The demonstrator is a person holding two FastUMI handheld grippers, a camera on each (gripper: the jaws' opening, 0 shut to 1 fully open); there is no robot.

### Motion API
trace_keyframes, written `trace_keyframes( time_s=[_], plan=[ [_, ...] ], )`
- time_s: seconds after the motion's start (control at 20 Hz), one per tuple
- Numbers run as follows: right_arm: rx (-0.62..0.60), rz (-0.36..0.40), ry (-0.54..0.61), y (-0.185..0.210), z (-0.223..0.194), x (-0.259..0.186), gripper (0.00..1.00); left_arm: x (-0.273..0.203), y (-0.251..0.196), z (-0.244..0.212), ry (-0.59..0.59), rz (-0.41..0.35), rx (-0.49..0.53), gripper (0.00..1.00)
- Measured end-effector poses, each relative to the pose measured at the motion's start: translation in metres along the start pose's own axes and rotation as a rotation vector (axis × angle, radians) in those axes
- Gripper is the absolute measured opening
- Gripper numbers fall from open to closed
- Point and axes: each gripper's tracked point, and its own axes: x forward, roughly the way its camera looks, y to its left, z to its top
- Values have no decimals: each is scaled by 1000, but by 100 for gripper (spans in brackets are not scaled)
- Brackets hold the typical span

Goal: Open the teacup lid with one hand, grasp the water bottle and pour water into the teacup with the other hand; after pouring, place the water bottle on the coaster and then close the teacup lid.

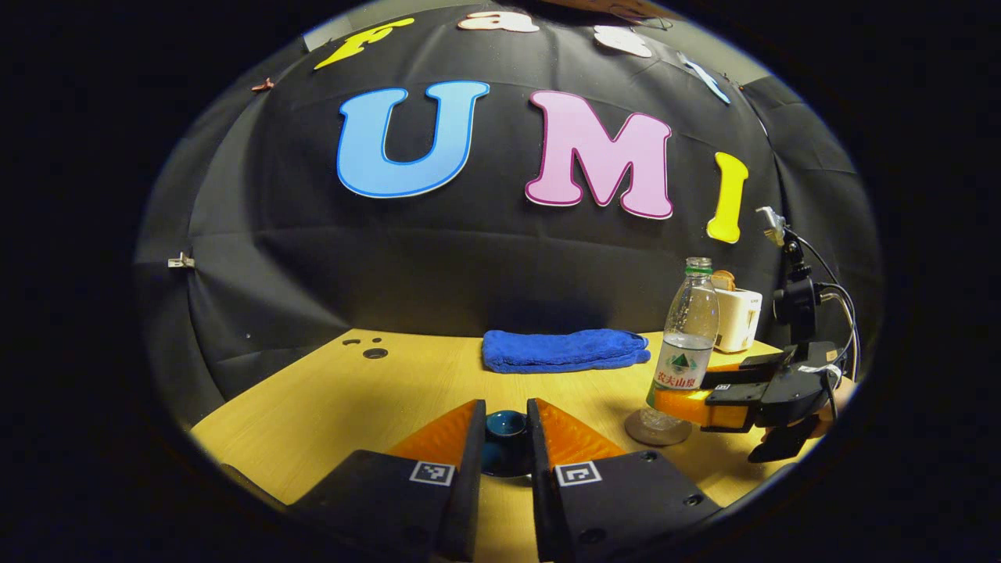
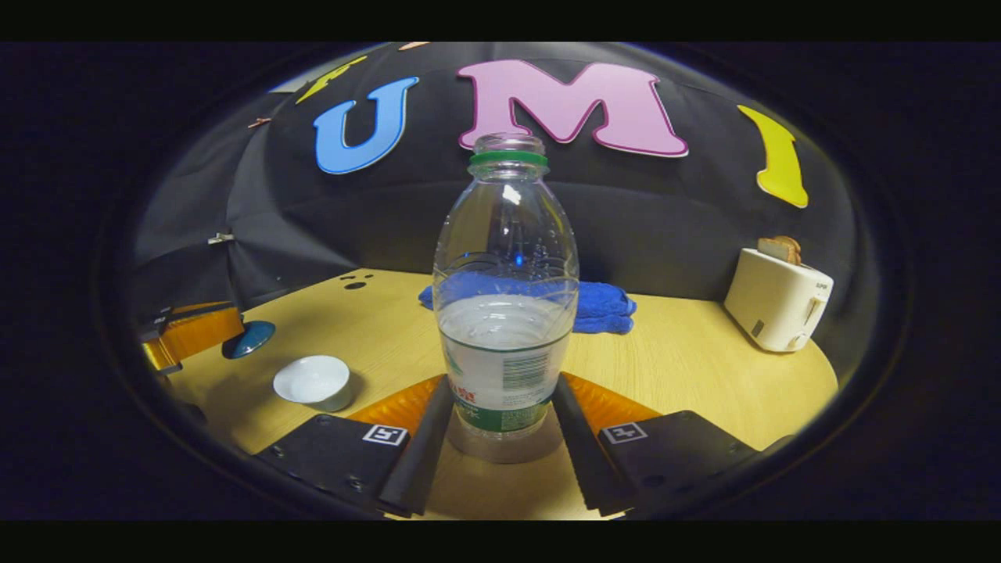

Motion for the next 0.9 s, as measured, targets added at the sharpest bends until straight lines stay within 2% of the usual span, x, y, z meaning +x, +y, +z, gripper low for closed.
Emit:
trace_keyframes(
  time_s=[0.15,0.2,0.25,0.4,0.45,0.5,0.6,0.9],
  plan=[
    [4,-6,8,1,-2,-1,76,5,-6,-5,12,-17,-5,33],
    [8,-1,17,3,-2,-1,76,7,-8,-7,16,-22,-9,29],
    [13,5,26,5,-2,-1,78,9,-11,-9,19,-28,-12,33],
    [21,13,47,3,-11,2,79,17,-21,-15,35,-54,-18,33],
    [26,15,56,4,-14,2,89,19,-24,-17,38,-61,-18,29],
    [33,14,63,4,-16,2,90,22,-27,-19,39,-66,-17,33],
    [54,13,76,5,-23,-8,96,26,-32,-20,42,-75,-12,33],
    [119,-13,77,-6,-23,-38,96,35,-45,-34,69,-92,-6,33]
  ],
)
